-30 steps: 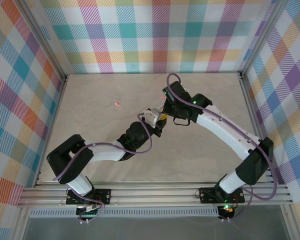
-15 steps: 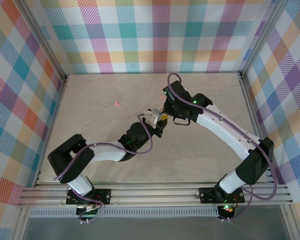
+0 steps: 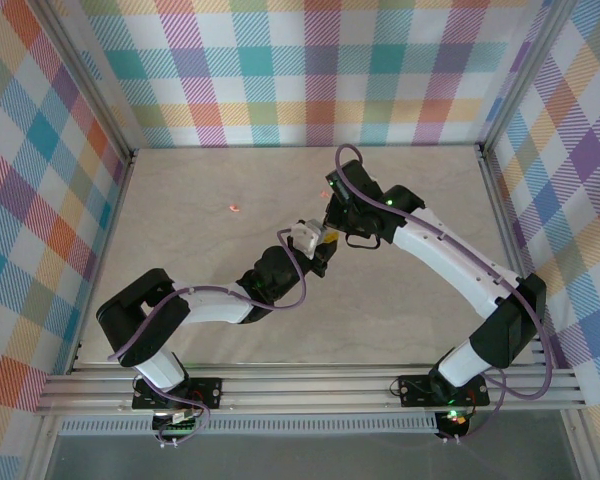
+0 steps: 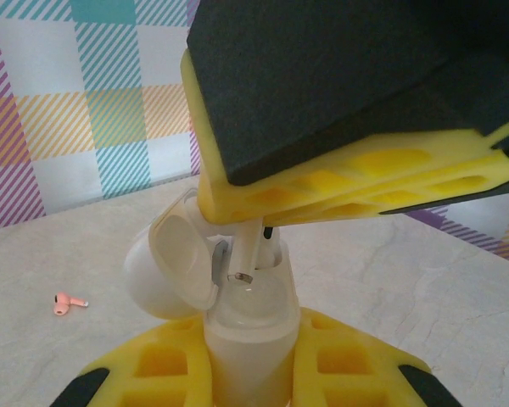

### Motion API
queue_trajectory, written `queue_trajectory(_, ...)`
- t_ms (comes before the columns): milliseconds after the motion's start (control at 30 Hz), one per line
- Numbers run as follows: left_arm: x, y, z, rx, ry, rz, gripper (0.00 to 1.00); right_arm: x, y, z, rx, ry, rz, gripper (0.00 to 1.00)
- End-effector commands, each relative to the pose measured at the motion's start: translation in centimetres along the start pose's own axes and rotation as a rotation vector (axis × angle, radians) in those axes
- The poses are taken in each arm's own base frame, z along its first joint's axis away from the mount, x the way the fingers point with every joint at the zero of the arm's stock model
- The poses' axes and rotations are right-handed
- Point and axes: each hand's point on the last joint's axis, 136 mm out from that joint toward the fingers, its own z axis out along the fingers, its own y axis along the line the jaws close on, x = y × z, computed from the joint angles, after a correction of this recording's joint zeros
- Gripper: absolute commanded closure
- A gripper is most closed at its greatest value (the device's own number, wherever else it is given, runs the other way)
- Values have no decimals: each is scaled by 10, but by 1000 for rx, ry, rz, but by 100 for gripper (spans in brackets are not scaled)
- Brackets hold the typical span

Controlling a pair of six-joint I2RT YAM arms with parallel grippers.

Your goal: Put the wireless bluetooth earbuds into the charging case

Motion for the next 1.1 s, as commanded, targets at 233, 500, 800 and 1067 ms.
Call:
queue_trajectory(233, -24, -18, 4, 60, -79, -5, 100, 24, 5, 8, -39, 94, 10, 83)
queue_trajectory(500, -20, -17, 3, 53, -67, -7, 100, 21, 6, 1, -54, 81, 5, 76)
queue_trajectory(800, -19, -17, 5, 51, -65, -10, 100, 15, 9, -10, -75, 61, -5, 72)
queue_trajectory(1067, -17, -16, 5, 48, -63, -15, 100, 11, 12, -20, -83, 61, -18, 69)
